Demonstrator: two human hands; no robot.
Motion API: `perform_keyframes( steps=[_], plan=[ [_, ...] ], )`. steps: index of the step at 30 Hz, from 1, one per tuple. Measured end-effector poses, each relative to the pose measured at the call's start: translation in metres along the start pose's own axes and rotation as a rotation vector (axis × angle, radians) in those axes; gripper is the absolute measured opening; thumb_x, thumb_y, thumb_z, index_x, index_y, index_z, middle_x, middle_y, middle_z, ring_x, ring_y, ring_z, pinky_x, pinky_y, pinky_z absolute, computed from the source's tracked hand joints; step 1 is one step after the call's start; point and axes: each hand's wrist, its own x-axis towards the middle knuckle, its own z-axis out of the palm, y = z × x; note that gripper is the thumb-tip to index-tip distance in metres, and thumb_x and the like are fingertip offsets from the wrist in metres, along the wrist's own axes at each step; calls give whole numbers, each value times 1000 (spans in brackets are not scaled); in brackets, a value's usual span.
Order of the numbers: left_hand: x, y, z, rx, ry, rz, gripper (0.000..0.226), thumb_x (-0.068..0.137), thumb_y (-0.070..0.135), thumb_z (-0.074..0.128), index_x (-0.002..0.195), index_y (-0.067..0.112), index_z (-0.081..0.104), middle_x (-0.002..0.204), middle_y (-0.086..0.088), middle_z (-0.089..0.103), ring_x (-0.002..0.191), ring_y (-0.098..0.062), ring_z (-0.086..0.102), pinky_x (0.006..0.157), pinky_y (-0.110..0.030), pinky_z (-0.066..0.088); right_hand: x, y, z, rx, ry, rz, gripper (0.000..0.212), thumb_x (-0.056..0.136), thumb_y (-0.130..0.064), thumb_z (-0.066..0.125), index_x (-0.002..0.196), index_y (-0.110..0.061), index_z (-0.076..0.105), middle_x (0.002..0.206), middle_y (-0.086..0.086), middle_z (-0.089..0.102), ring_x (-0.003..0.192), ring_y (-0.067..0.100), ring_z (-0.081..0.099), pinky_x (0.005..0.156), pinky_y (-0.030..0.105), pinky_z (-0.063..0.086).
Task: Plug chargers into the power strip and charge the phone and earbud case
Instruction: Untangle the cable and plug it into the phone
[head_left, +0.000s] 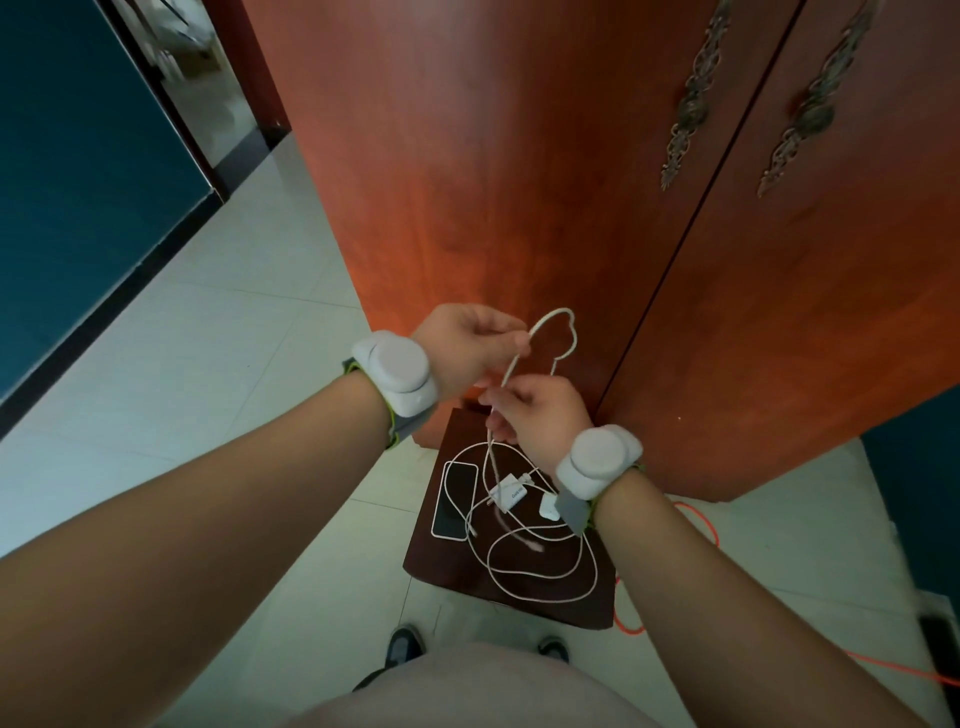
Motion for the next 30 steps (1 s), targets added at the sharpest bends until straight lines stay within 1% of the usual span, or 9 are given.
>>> perform_keyframes(
  steps=[3, 6, 8, 10, 13, 16, 19, 23, 30],
  plan=[
    [-4, -10, -5, -38, 32, -48, 19, 88, 25, 61, 107, 20, 62, 92, -4, 68, 80, -14, 65, 73, -30, 53, 0, -14, -14, 132, 33, 1, 25, 93, -15, 51, 85, 4, 65, 61, 5, 63, 49, 14, 58, 50, 24, 47],
    [-9, -31, -10, -111, -43, -160, 27, 87, 25, 61, 113, 20, 60, 110, -8, 69, 99, -23, 67, 85, -37, 48, 1, -25, -28, 406, 69, 29, 22, 95, -13, 48, 80, -11, 64, 56, -1, 62, 45, 10, 56, 48, 21, 44],
    [-12, -48, -13, -110, -105, -192, 46, 80, 19, 68, 124, 17, 55, 112, -6, 69, 101, -23, 66, 85, -37, 48, 1, -32, -37, 564, 93, 56, 22, 95, -15, 47, 82, -10, 63, 53, -3, 61, 45, 9, 55, 48, 21, 43],
    [-14, -62, -16, -100, -132, -207, 60, 65, 17, 76, 122, 17, 57, 105, -3, 71, 91, -20, 64, 81, -36, 48, 1, -39, -45, 649, 106, 63, 22, 96, -17, 46, 83, -10, 63, 52, -4, 60, 46, 9, 55, 49, 20, 44],
    [-17, -74, -21, 100, -72, -192, 36, 69, 13, 74, 104, 16, 67, 83, -3, 70, 67, -12, 58, 58, -16, 45, 2, -47, -55, 728, 115, 57, 22, 96, -19, 46, 84, -11, 62, 51, -4, 60, 46, 9, 56, 49, 20, 46],
    [-18, -83, -28, 201, 62, -204, 14, 79, 10, 70, 92, 15, 71, 76, 0, 68, 62, -9, 57, 46, -6, 42, 4, -51, -65, 787, 144, 63, 22, 95, -21, 47, 84, -12, 63, 53, -4, 58, 47, 9, 55, 49, 19, 45],
    [-18, -92, -40, 175, 138, -274, 12, 79, 19, 72, 86, 9, 73, 78, -3, 72, 65, -10, 64, 54, -14, 49, 7, -51, -71, 826, 189, 93, 22, 94, -23, 48, 83, -14, 64, 52, -5, 57, 45, 7, 53, 49, 19, 43],
    [-18, -96, -48, 113, 103, -332, 20, 84, 25, 67, 92, 7, 71, 86, -3, 75, 76, -13, 70, 67, -24, 57, 9, -43, -67, 804, 195, 135, 21, 93, -26, 49, 88, -15, 66, 54, -6, 58, 46, 7, 53, 48, 19, 42],
    [-23, -83, -34, -271, 139, -280, 18, 84, 18, 68, 93, 3, 68, 70, -3, 73, 59, -13, 62, 52, -20, 46, 9, -23, -46, 818, 270, 274, 13, 88, -27, 58, 87, -17, 67, 57, -5, 58, 47, 7, 52, 48, 19, 41]
  ],
)
